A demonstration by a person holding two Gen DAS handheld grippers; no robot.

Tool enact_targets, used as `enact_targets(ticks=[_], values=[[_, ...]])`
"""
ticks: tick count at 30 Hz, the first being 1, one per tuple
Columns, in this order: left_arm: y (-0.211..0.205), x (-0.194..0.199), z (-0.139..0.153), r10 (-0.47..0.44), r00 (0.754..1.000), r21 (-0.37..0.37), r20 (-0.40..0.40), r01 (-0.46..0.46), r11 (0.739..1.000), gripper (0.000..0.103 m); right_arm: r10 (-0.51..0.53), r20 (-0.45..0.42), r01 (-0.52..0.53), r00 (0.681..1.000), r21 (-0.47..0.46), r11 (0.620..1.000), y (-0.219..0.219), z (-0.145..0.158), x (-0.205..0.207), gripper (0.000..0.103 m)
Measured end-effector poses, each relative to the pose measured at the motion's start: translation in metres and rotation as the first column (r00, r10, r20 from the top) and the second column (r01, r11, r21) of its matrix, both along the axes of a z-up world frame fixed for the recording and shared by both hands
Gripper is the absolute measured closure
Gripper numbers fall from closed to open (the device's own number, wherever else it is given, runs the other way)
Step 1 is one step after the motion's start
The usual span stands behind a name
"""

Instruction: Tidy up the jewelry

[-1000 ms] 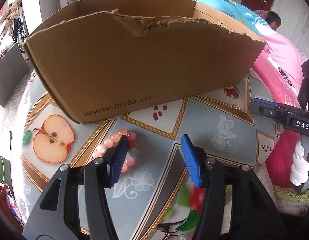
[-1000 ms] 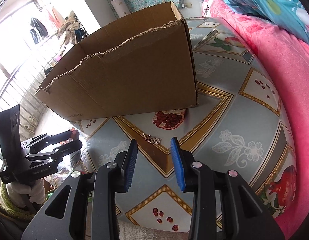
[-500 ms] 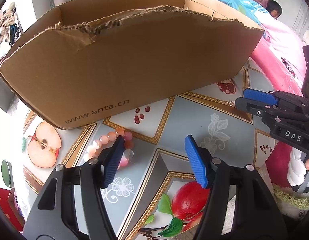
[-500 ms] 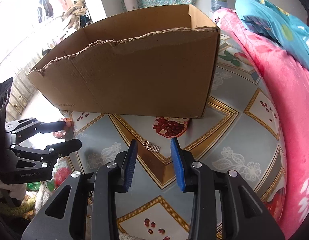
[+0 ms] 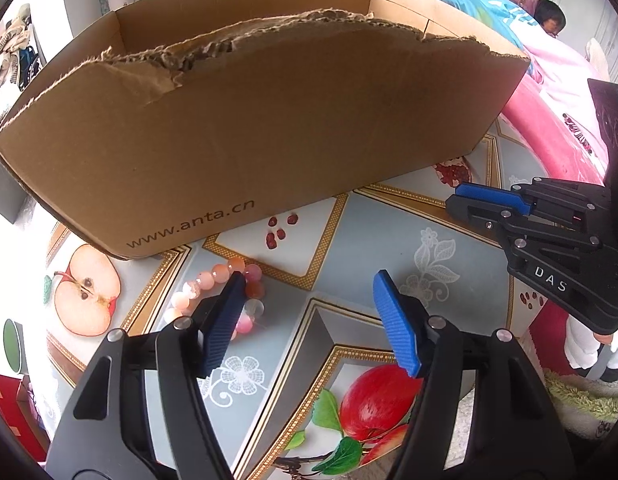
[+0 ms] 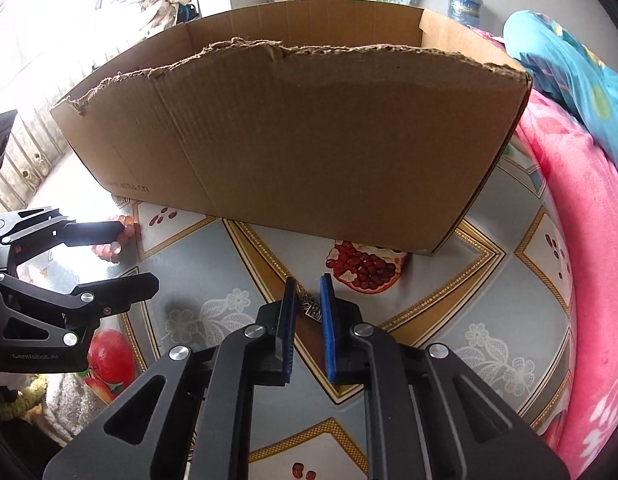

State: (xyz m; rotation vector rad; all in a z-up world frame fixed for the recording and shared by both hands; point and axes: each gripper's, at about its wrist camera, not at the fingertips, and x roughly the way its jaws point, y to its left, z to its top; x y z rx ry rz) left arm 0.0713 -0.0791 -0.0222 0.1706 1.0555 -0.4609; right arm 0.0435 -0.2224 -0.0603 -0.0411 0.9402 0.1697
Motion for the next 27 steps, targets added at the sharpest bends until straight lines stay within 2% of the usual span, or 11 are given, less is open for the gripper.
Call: enact_targets(ticks=[5,27], values=[[0.000,0.000,0.000,0.000,1.000,-0.001,0.000,0.000,1.000,0.040,-0.011,0.003,0.011,1.000,0.021,1.000,-0.001,0.001,0.000,0.098],[0.009,0.002,0.001,0.003,1.000,-0.018,-0.003,-0.003,1.000,0.039,-0.061,0.030,0.053,0.998,0.208,0.977,-0.019,0.024,-0.001,0.098]])
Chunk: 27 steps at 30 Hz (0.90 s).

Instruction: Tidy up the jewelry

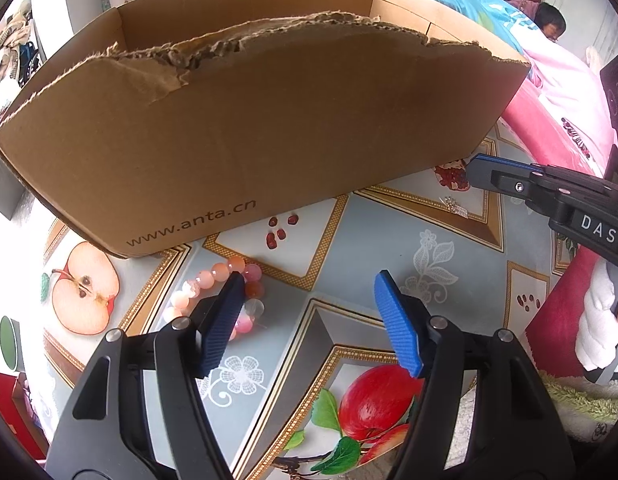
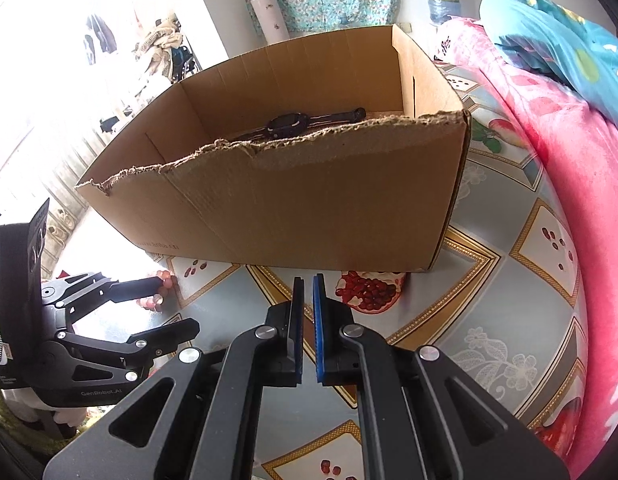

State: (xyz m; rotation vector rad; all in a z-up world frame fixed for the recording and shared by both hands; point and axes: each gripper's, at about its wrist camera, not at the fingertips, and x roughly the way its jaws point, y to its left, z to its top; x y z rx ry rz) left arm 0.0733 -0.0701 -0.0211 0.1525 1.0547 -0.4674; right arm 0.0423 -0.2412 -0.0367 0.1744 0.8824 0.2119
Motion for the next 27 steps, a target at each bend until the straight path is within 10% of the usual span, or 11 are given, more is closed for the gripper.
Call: enact_targets(ticks=[27], values=[[0.062,-0.040,0.026,-0.029,0.988,-0.171,0.151,0.055,0.984,0.039,0.034,-0.120,-0.032,0.992,0.018,0.999,0.001,-0.027,-0.004,0.097]])
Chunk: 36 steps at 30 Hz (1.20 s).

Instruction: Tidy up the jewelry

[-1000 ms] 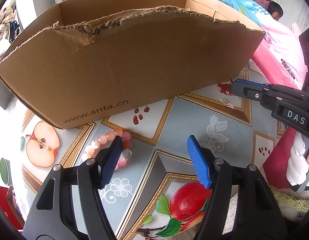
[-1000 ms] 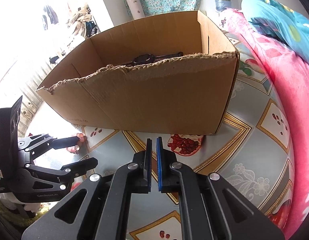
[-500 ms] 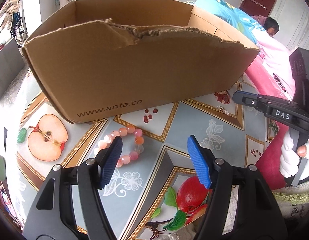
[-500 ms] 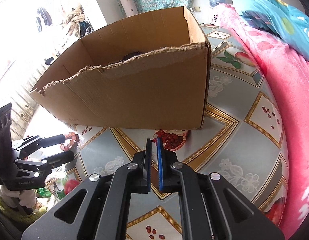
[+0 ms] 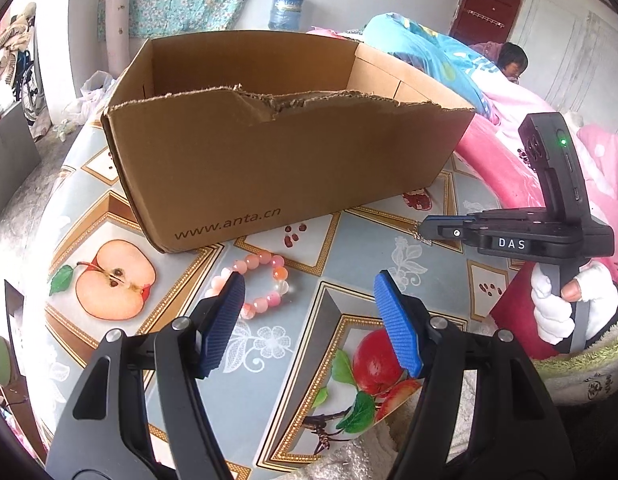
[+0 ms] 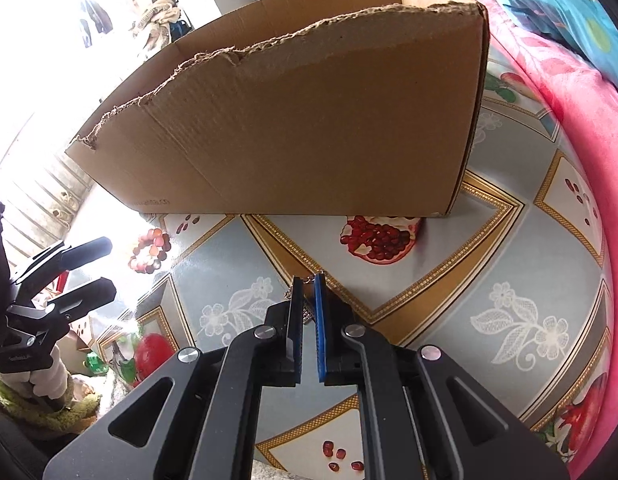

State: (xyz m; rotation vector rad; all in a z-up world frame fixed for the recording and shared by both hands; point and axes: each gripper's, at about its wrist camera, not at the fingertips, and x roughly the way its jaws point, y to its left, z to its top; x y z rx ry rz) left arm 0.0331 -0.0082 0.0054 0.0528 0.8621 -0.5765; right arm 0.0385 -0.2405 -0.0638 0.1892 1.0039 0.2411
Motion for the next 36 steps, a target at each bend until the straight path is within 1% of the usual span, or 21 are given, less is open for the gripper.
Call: enact_targets(ticks=[1,2,3,5,6,7,8,10,13,16,19,22,24,25,26,28,29,32,34,36], values=[[-0.003,0.000,0.000,0.004,1.000,0.022,0.017,-0.004,1.000,0.041,-0.006,0.003,0.006,1.000,0.007,1.000,-0.001,0.001,-0.002,0.097],[-0.008,0.002,0.000,0.006,1.000,0.050,0.028,-0.008,0.999,0.047,-0.011,0.006,0.011,1.000,0.013,1.000,-0.003,0.002,-0.003,0.097],[-0.013,0.006,-0.001,0.006,0.999,0.082,0.036,-0.009,0.997,0.050,-0.016,0.008,0.016,1.000,0.018,1.000,-0.005,0.003,-0.004,0.097],[-0.018,0.011,-0.007,0.003,0.999,0.141,0.037,-0.008,0.990,0.064,-0.020,0.011,0.020,1.000,0.022,1.000,-0.010,0.005,-0.004,0.096],[-0.020,0.013,-0.010,0.001,0.999,0.165,0.036,-0.007,0.986,0.067,-0.019,0.011,0.019,1.000,0.022,1.000,-0.011,0.004,-0.006,0.096],[-0.022,0.014,-0.013,-0.002,0.999,0.192,0.036,-0.005,0.981,0.071,-0.018,0.011,0.018,1.000,0.018,1.000,-0.012,0.005,-0.006,0.094],[-0.024,0.016,-0.016,-0.004,0.999,0.217,0.035,-0.004,0.976,0.075,-0.017,0.015,0.017,1.000,0.015,1.000,-0.013,0.006,-0.006,0.087],[-0.027,0.017,-0.021,-0.008,0.999,0.263,0.033,-0.001,0.965,0.080,-0.008,0.024,0.008,1.000,0.011,1.000,-0.014,0.008,-0.008,0.077],[-0.027,0.016,-0.021,-0.006,0.999,0.258,0.032,-0.002,0.966,0.084,0.020,0.035,-0.019,0.999,-0.013,1.000,-0.009,0.007,-0.008,0.077],[-0.027,0.017,-0.020,-0.004,1.000,0.242,0.022,-0.002,0.970,0.094,0.052,0.043,-0.050,0.998,-0.053,0.997,0.002,0.007,-0.004,0.077],[-0.031,0.015,-0.020,-0.003,1.000,0.247,0.028,-0.004,0.969,0.094,0.076,0.048,-0.071,0.996,-0.097,0.993,0.011,0.006,-0.001,0.077],[-0.036,0.018,-0.022,0.000,1.000,0.237,0.022,-0.005,0.972,0.094,0.091,0.059,-0.082,0.994,-0.149,0.986,0.021,0.005,-0.001,0.078],[-0.036,0.019,-0.023,0.002,1.000,0.231,0.019,-0.007,0.973,0.094,0.103,0.069,-0.086,0.992,-0.209,0.974,0.026,0.005,-0.002,0.084],[-0.035,0.019,-0.023,0.003,1.000,0.229,0.019,-0.007,0.973,0.095,0.109,0.074,-0.089,0.991,-0.238,0.967,0.029,0.005,-0.003,0.091],[-0.034,0.019,-0.023,0.003,1.000,0.228,0.020,-0.008,0.974,0.095,0.116,0.069,-0.098,0.991,-0.231,0.968,0.030,0.006,-0.003,0.096],[-0.033,0.019,-0.022,0.004,1.000,0.226,0.022,-0.009,0.974,0.095,0.104,0.066,-0.086,0.992,-0.234,0.968,0.030,0.007,-0.003,0.098],[-0.030,0.019,-0.023,0.005,1.000,0.225,0.023,-0.010,0.974,0.095,0.095,0.066,-0.078,0.993,-0.230,0.970,0.028,0.008,-0.002,0.098],[-0.028,0.020,-0.023,0.014,1.000,0.215,0.023,-0.018,0.976,0.095,0.040,0.053,-0.035,0.998,-0.101,0.994,0.009,0.010,0.000,0.098],[-0.025,0.020,-0.023,0.017,0.999,0.200,0.027,-0.022,0.980,0.095,0.006,0.060,-0.004,0.998,-0.039,0.999,-0.004,0.016,-0.003,0.098],[-0.022,0.016,-0.020,0.015,0.999,0.186,0.041,-0.022,0.982,0.095,-0.020,0.075,0.020,0.997,0.003,1.000,-0.015,0.025,-0.007,0.098]])
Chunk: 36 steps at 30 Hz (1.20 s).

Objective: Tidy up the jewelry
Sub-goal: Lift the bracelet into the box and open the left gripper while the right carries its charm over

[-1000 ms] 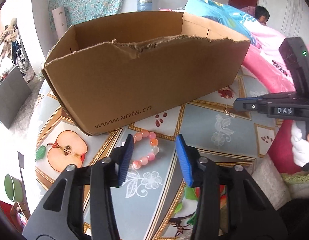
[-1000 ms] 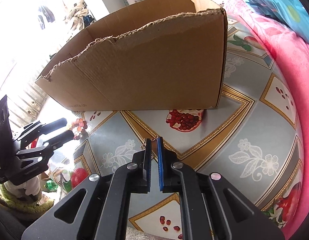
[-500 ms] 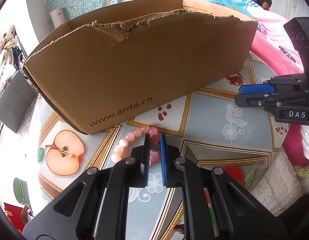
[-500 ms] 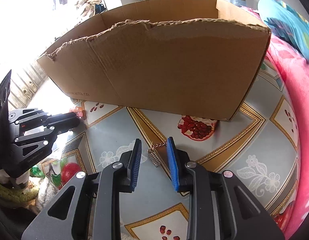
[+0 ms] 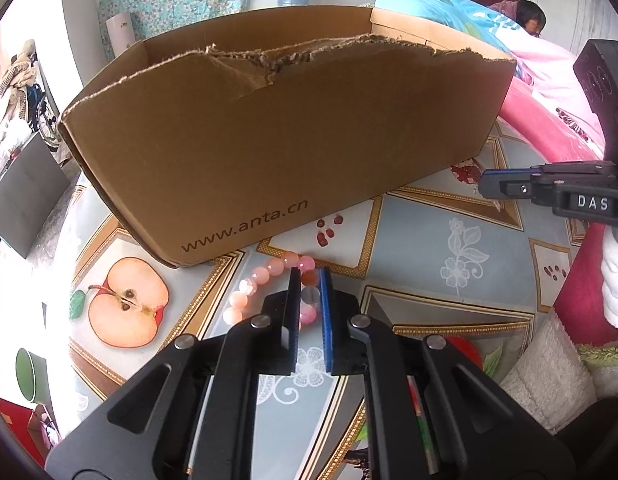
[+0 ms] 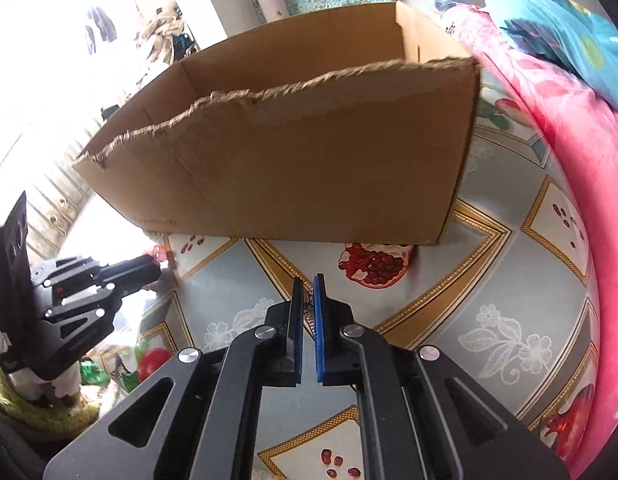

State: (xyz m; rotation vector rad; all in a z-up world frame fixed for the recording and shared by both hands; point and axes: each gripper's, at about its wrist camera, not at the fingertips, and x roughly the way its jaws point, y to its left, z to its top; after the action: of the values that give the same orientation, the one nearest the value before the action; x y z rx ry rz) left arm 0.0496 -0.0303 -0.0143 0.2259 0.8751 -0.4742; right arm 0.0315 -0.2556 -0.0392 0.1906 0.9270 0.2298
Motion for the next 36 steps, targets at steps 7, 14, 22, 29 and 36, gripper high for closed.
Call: enact_targets(ticks=[7,14,22,29,36], values=[[0.021,-0.010,0.026,0.012,1.000,-0.103,0.029,-0.009,0.995,0.095,-0.050,0.054,0.044,0.997,0.114,0.992,-0.024,0.032,-0.012,0.098],[0.051,-0.016,0.079,-0.002,0.998,-0.296,0.056,0.018,0.955,0.095,-0.024,0.180,-0.009,0.983,0.182,0.983,-0.016,0.080,-0.018,0.098],[0.053,-0.002,0.139,-0.050,0.993,-0.449,0.108,0.094,0.889,0.095,0.028,0.294,-0.083,0.955,0.178,0.980,-0.011,0.134,0.008,0.098],[0.019,0.054,0.133,-0.015,0.999,-0.364,0.049,0.031,0.931,0.095,0.085,0.269,-0.129,0.959,0.148,0.981,-0.001,0.144,0.049,0.098],[-0.011,0.107,0.080,-0.019,0.992,-0.216,-0.126,-0.008,0.976,0.095,0.116,0.105,-0.133,0.988,0.181,0.974,0.001,0.120,0.107,0.098]])
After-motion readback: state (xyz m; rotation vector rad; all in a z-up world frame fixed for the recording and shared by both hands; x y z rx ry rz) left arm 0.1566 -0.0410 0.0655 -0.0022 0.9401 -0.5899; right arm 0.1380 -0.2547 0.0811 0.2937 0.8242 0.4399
